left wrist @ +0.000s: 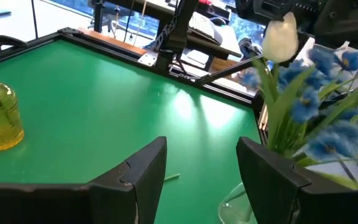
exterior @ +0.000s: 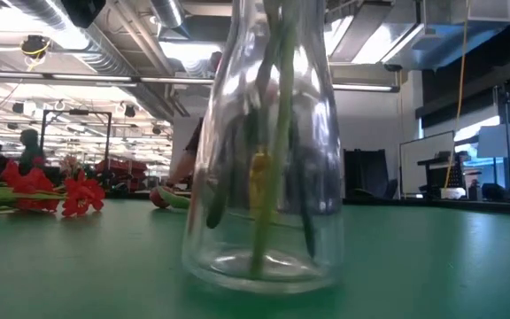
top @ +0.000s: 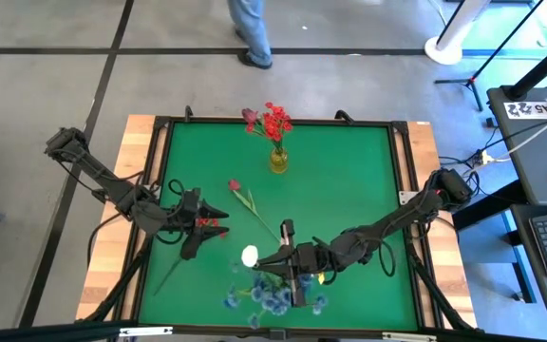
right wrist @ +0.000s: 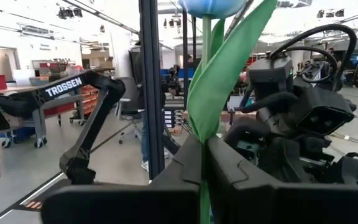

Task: Sort flowers into vase by color
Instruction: Put the white tulip into the transparent vase

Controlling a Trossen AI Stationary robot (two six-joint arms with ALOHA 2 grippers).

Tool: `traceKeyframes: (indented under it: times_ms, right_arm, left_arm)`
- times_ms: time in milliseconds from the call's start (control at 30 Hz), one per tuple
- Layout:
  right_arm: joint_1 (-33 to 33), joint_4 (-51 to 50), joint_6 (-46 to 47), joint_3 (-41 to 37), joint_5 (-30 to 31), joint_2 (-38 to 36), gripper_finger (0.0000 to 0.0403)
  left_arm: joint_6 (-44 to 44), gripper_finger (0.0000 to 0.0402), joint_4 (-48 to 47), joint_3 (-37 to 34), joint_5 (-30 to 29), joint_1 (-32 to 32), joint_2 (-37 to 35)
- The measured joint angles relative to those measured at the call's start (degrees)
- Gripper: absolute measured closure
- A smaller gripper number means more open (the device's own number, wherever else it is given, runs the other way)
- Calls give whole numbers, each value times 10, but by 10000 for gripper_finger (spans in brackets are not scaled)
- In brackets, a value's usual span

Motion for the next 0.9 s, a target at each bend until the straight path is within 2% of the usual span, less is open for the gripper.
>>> traceKeyframes:
  times_ms: [233,567,900]
  right_arm:
    - [0,27,-18,0,0,0,400]
    - [0,-50,-11,0,10,0,396]
    - [-4,-108,29,0,10,-1,327]
  left_arm:
    - [0,210,0,0,0,0,0]
    - [0,210,-1,0,0,0,0]
    - [0,210,-1,0,0,0,0]
